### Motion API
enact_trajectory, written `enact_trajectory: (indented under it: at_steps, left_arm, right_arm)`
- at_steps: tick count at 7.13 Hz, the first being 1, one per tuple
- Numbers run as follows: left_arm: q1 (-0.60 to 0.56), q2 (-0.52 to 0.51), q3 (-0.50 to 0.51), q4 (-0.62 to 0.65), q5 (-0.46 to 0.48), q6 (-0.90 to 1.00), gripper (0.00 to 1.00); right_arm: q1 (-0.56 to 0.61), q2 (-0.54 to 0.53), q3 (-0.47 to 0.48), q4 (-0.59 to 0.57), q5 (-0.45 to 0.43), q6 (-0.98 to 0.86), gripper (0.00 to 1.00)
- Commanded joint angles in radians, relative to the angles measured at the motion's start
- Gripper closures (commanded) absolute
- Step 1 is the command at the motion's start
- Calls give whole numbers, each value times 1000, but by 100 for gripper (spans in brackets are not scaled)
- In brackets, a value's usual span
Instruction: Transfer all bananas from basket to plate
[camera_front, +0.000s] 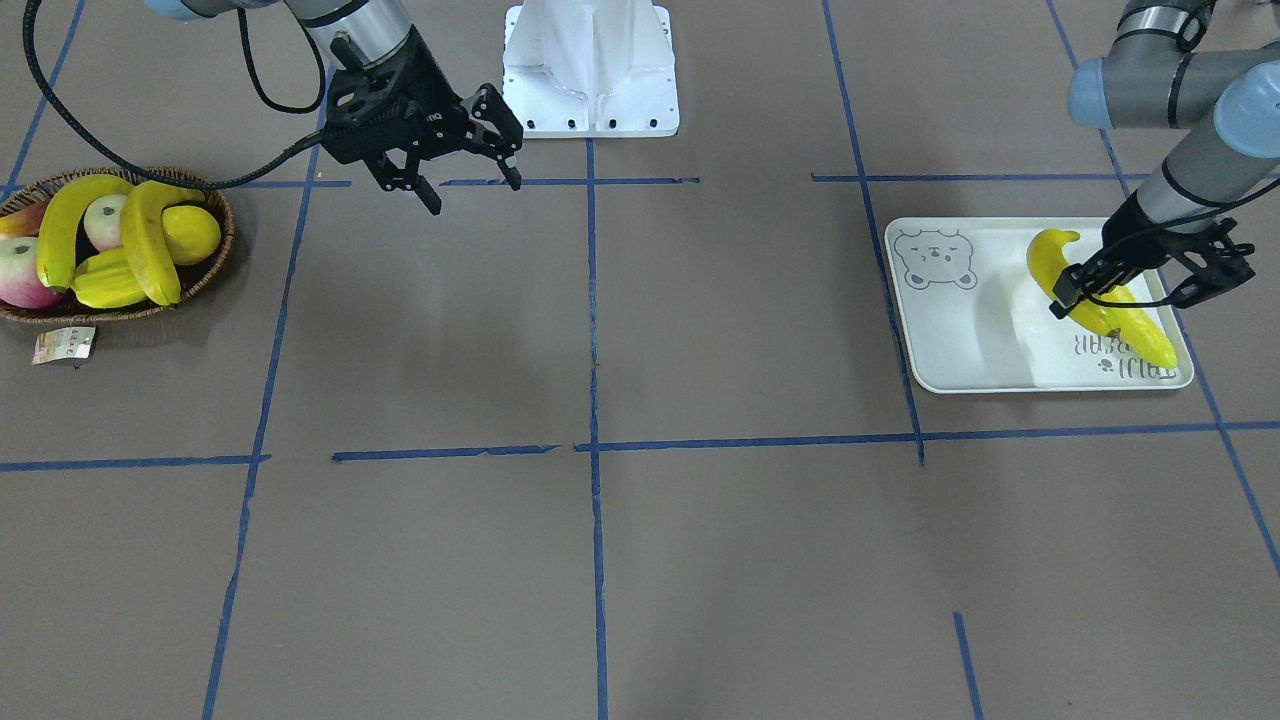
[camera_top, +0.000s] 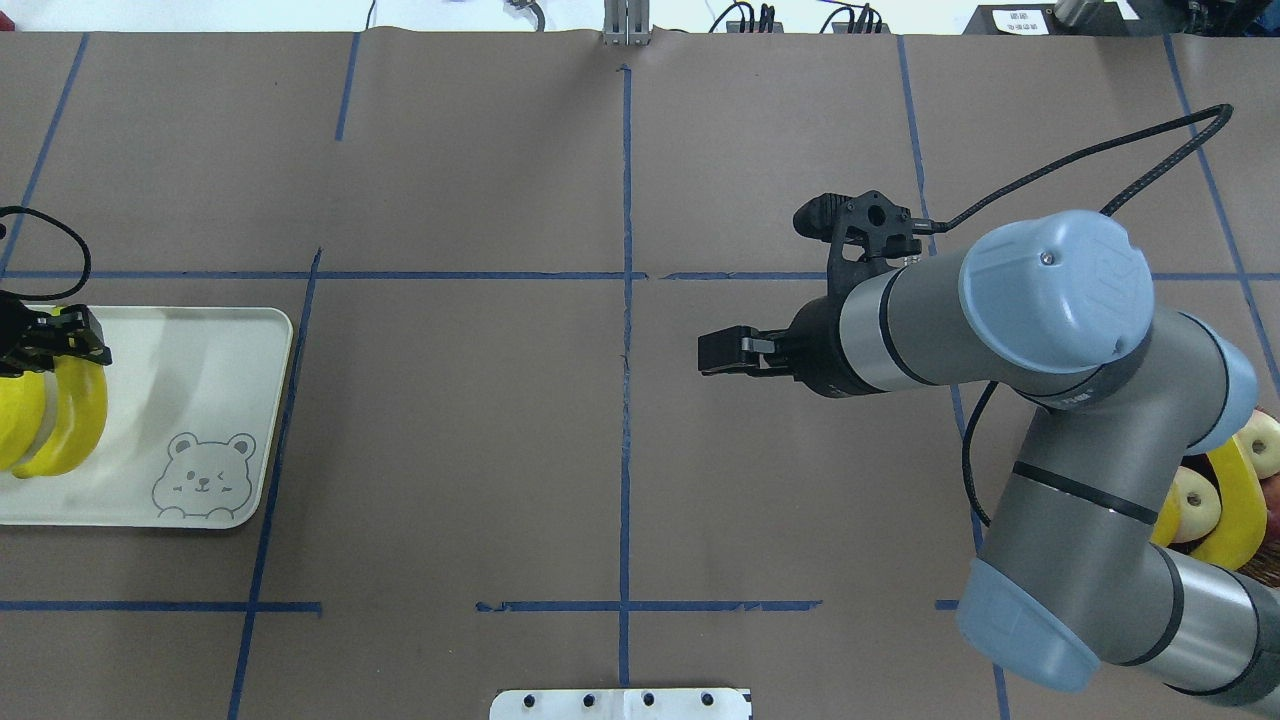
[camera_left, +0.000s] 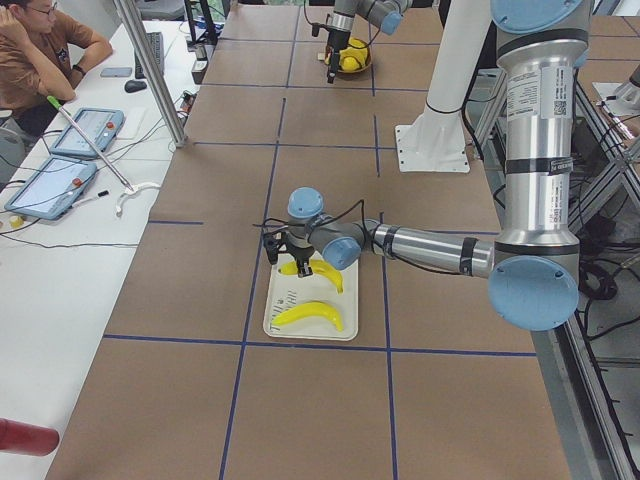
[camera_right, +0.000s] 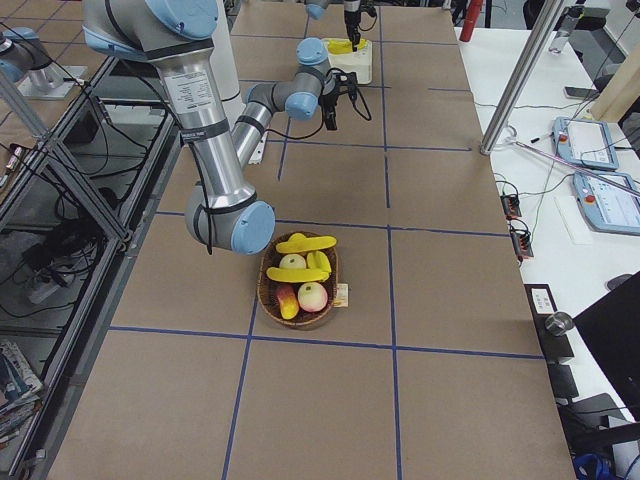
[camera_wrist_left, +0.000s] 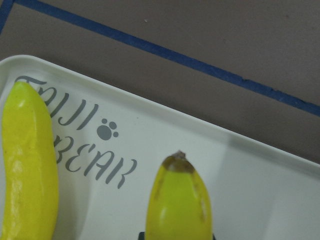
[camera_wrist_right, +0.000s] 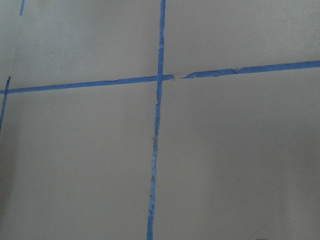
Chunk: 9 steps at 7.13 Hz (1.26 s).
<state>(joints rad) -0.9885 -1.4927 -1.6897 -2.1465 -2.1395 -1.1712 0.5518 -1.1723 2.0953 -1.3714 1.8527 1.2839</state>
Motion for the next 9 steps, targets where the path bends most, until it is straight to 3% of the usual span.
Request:
enact_trajectory:
  at_steps: [1,2,3,5,7,9]
  left_arm:
    - [1,2,22,1,7,2,100]
    - [-1,8,24,-4,19,2,82]
    - [-1,5,24,-7,21,2,4]
    - [-1,-3,7,-6,16,4,1]
    - [-4,-3,-57,0,6,2,1]
    - [-13,-3,-184,57,-48,1,1]
  right_arm:
    - [5,-6,3,0,-1,0,0]
    - [8,-27,15,0,-1,0,0]
    - [16,-44,28,0,0,0,0]
    - [49,-79,32,0,11,-3,0]
    - [88,-218,101,0,23,-31,0]
    - [221,-382,135,6,121,-224,0]
